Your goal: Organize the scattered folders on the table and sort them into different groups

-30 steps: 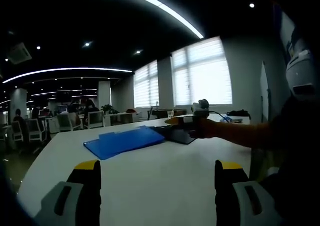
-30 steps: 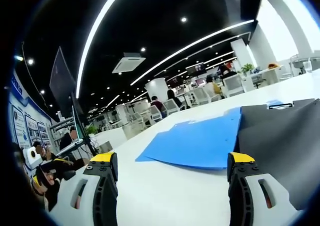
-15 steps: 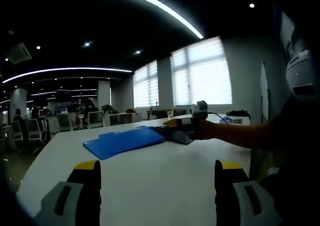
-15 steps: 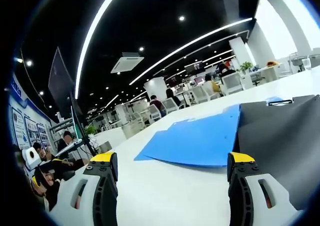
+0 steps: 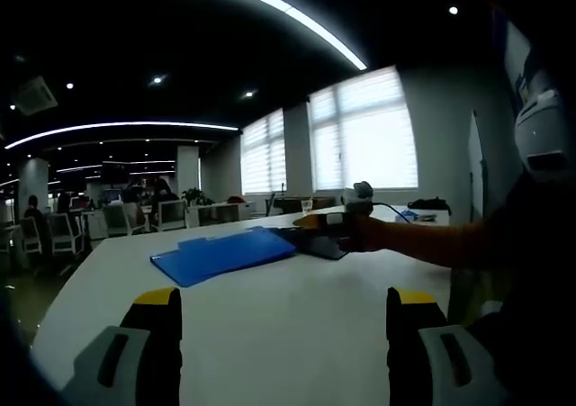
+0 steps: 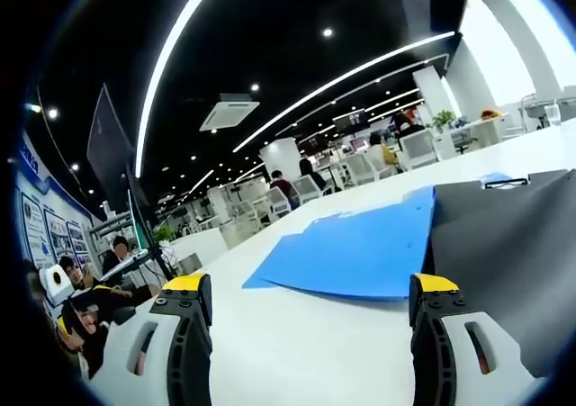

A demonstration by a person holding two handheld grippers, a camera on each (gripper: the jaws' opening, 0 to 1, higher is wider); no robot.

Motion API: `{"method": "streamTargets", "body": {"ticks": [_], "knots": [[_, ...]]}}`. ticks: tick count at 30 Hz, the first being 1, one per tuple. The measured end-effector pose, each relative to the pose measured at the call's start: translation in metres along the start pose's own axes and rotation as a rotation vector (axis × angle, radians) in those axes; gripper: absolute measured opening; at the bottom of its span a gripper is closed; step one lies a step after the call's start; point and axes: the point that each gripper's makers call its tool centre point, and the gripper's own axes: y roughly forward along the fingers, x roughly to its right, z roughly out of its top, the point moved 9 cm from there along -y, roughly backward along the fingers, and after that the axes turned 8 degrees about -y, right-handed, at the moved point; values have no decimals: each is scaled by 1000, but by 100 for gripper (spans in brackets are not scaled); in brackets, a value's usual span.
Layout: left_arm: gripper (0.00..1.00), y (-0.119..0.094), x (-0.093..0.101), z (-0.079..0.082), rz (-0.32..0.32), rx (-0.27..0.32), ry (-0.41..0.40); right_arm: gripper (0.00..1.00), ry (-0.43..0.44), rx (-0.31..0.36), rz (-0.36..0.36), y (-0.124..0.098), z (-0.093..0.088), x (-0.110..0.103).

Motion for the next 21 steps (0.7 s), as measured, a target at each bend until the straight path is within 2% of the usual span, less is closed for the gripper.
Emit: {"method": "streamTargets", "body": {"ticks": [21], "knots": [[95, -4, -1, 2, 5, 7, 5, 90, -7, 3, 5, 3, 2, -5]]}}
